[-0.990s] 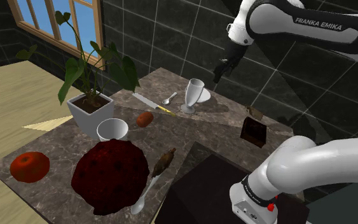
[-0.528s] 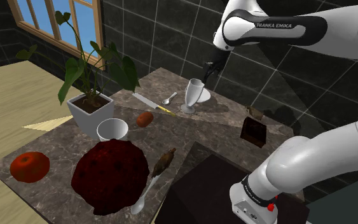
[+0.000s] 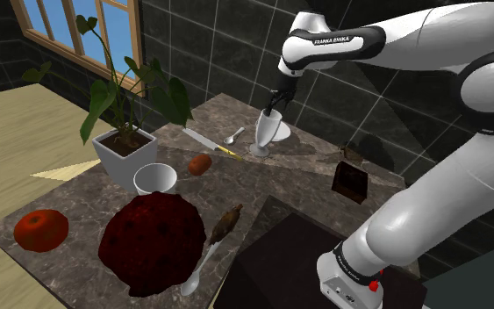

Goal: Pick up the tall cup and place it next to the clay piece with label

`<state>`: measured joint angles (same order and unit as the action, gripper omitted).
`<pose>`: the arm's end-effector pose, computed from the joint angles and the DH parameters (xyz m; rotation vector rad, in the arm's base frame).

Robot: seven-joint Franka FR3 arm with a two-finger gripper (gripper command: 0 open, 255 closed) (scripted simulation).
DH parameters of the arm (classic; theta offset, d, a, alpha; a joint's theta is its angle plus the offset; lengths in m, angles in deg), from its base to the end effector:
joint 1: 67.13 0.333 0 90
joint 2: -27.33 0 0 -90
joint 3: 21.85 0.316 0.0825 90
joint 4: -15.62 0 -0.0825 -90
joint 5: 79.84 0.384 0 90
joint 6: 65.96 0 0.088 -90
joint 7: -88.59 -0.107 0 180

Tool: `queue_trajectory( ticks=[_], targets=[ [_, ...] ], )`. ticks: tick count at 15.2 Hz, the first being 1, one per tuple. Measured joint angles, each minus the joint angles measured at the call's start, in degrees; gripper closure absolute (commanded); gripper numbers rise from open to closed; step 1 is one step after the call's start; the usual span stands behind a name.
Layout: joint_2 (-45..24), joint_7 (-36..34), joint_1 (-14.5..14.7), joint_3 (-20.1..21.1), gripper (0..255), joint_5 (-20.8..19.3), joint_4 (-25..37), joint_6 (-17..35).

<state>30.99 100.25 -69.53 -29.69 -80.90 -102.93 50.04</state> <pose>0.5265 -0.0972 0.4612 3.1296 0.0515 0.0265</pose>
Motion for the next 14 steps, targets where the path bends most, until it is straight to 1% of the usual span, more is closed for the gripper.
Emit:
queue_trajectory(
  ticks=[2, 5, 6, 8, 14],
  targets=[
    [-4.8, 1.2, -0.6, -0.7, 0, 1.2, 2.8, 1.6],
    [-11.0, 2.5, -1.3, -1.2, 0, 3.1, 7.7, 2.5],
    [-12.2, 2.8, -1.5, -1.3, 0, 3.4, 8.1, 3.1],
    [-13.8, 3.1, -1.6, -1.3, 0, 3.8, 8.2, 4.5],
    [-15.5, 3.3, -1.6, -1.1, 0, 4.2, 6.2, 8.2]
  ],
)
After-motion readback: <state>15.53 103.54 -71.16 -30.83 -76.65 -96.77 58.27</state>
